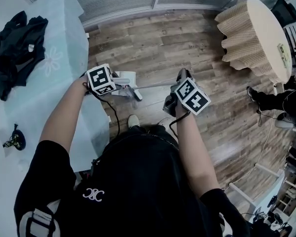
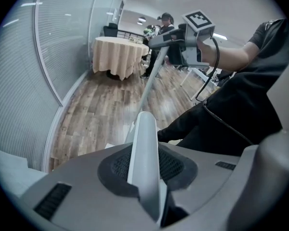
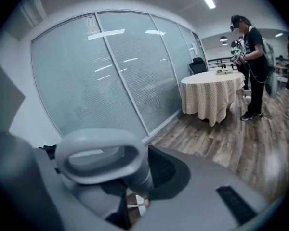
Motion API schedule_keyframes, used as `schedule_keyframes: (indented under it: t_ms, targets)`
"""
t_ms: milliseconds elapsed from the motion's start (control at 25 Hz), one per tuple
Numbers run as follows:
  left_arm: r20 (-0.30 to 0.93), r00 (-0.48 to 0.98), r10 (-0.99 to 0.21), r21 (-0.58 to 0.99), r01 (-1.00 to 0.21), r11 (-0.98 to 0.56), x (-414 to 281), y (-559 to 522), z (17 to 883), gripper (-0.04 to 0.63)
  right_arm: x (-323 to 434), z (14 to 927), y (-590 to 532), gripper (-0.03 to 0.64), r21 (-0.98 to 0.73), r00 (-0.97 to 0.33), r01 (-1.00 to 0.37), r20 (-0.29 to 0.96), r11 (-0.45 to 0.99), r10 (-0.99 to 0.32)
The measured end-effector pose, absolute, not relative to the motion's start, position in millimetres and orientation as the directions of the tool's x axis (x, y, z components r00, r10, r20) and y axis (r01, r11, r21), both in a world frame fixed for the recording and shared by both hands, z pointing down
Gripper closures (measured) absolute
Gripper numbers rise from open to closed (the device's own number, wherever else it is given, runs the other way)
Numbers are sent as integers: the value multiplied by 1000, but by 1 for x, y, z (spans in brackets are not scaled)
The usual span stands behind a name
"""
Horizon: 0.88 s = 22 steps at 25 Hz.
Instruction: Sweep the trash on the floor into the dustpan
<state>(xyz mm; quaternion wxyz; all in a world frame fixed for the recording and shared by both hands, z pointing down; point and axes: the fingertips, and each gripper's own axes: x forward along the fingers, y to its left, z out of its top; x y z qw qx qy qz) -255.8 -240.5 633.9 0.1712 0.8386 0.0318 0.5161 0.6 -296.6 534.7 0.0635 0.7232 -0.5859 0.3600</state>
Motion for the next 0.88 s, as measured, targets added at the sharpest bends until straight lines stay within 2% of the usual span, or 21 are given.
schedule_keyframes:
  t_ms: [400,680,880]
  targets:
    - [863,469,188,283,-141,-949,-265,-244,635,511,13,501,-286,563,-297,48,-921,554,-251,-831]
    - [870,461,172,262,-138,-955,-265,-245,638,511,34,519,-259,563,-166,100,-957,583,-239,-806]
    - [873,459,165,253,-137,-958,-261,-243,637,512,17,531,-261,558,-95,82,-980,610,-175,-788]
